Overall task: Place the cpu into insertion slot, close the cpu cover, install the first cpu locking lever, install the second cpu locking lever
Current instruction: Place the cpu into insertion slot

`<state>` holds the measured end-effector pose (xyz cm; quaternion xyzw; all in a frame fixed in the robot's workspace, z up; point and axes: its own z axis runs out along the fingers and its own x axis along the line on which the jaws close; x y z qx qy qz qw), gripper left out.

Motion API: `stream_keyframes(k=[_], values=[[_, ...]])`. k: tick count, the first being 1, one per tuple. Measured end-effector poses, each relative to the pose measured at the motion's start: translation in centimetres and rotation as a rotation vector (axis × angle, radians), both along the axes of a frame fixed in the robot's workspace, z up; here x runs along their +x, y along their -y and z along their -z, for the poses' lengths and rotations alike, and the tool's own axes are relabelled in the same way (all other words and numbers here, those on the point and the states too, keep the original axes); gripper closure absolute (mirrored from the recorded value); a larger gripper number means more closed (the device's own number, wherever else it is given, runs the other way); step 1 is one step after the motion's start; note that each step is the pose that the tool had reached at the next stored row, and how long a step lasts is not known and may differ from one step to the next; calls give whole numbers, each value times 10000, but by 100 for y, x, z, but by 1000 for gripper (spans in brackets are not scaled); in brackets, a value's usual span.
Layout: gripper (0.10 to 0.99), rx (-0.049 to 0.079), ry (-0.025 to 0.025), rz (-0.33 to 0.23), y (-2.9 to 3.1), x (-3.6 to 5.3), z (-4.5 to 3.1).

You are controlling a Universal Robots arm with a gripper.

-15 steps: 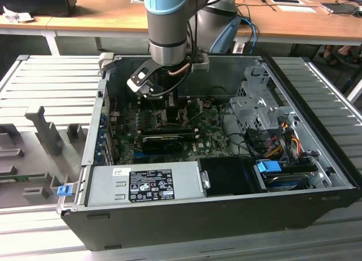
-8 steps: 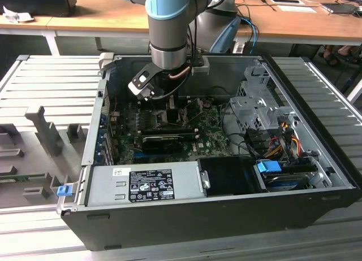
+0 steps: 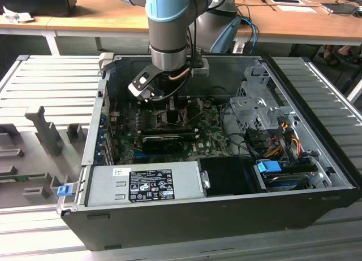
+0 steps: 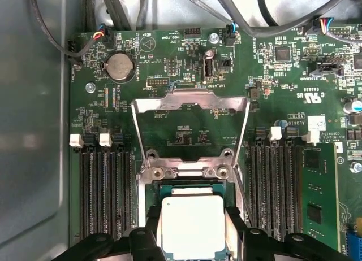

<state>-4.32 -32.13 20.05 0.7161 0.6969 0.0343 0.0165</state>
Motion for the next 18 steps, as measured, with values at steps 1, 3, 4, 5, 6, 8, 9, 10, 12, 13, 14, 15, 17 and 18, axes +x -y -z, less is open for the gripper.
stream_keyframes(k=[1, 3, 4, 5, 6, 8, 9, 10, 12, 13, 14, 15, 17, 18], values=[[545, -2, -1, 0, 0, 0, 0], [482, 1, -2, 0, 0, 0, 1], [482, 12, -2, 0, -1, 0, 2], [482, 17, -2, 1, -1, -1, -5], [482, 16, -3, 1, -1, -1, -21], [482, 17, -3, 1, -1, 0, -85], [482, 18, -4, 0, -1, 0, -107], [494, 17, -15, 0, -1, 0, -129], [627, 17, -27, 0, -1, 0, -142], [686, 17, -41, -1, -1, 1, -155], [686, 18, -50, -1, -1, 2, -160], [745, 17, -71, 0, -1, 2, -172], [925, 17, -115, 0, -1, 4, -196], [925, 18, -127, 1, -1, 3, -203]])
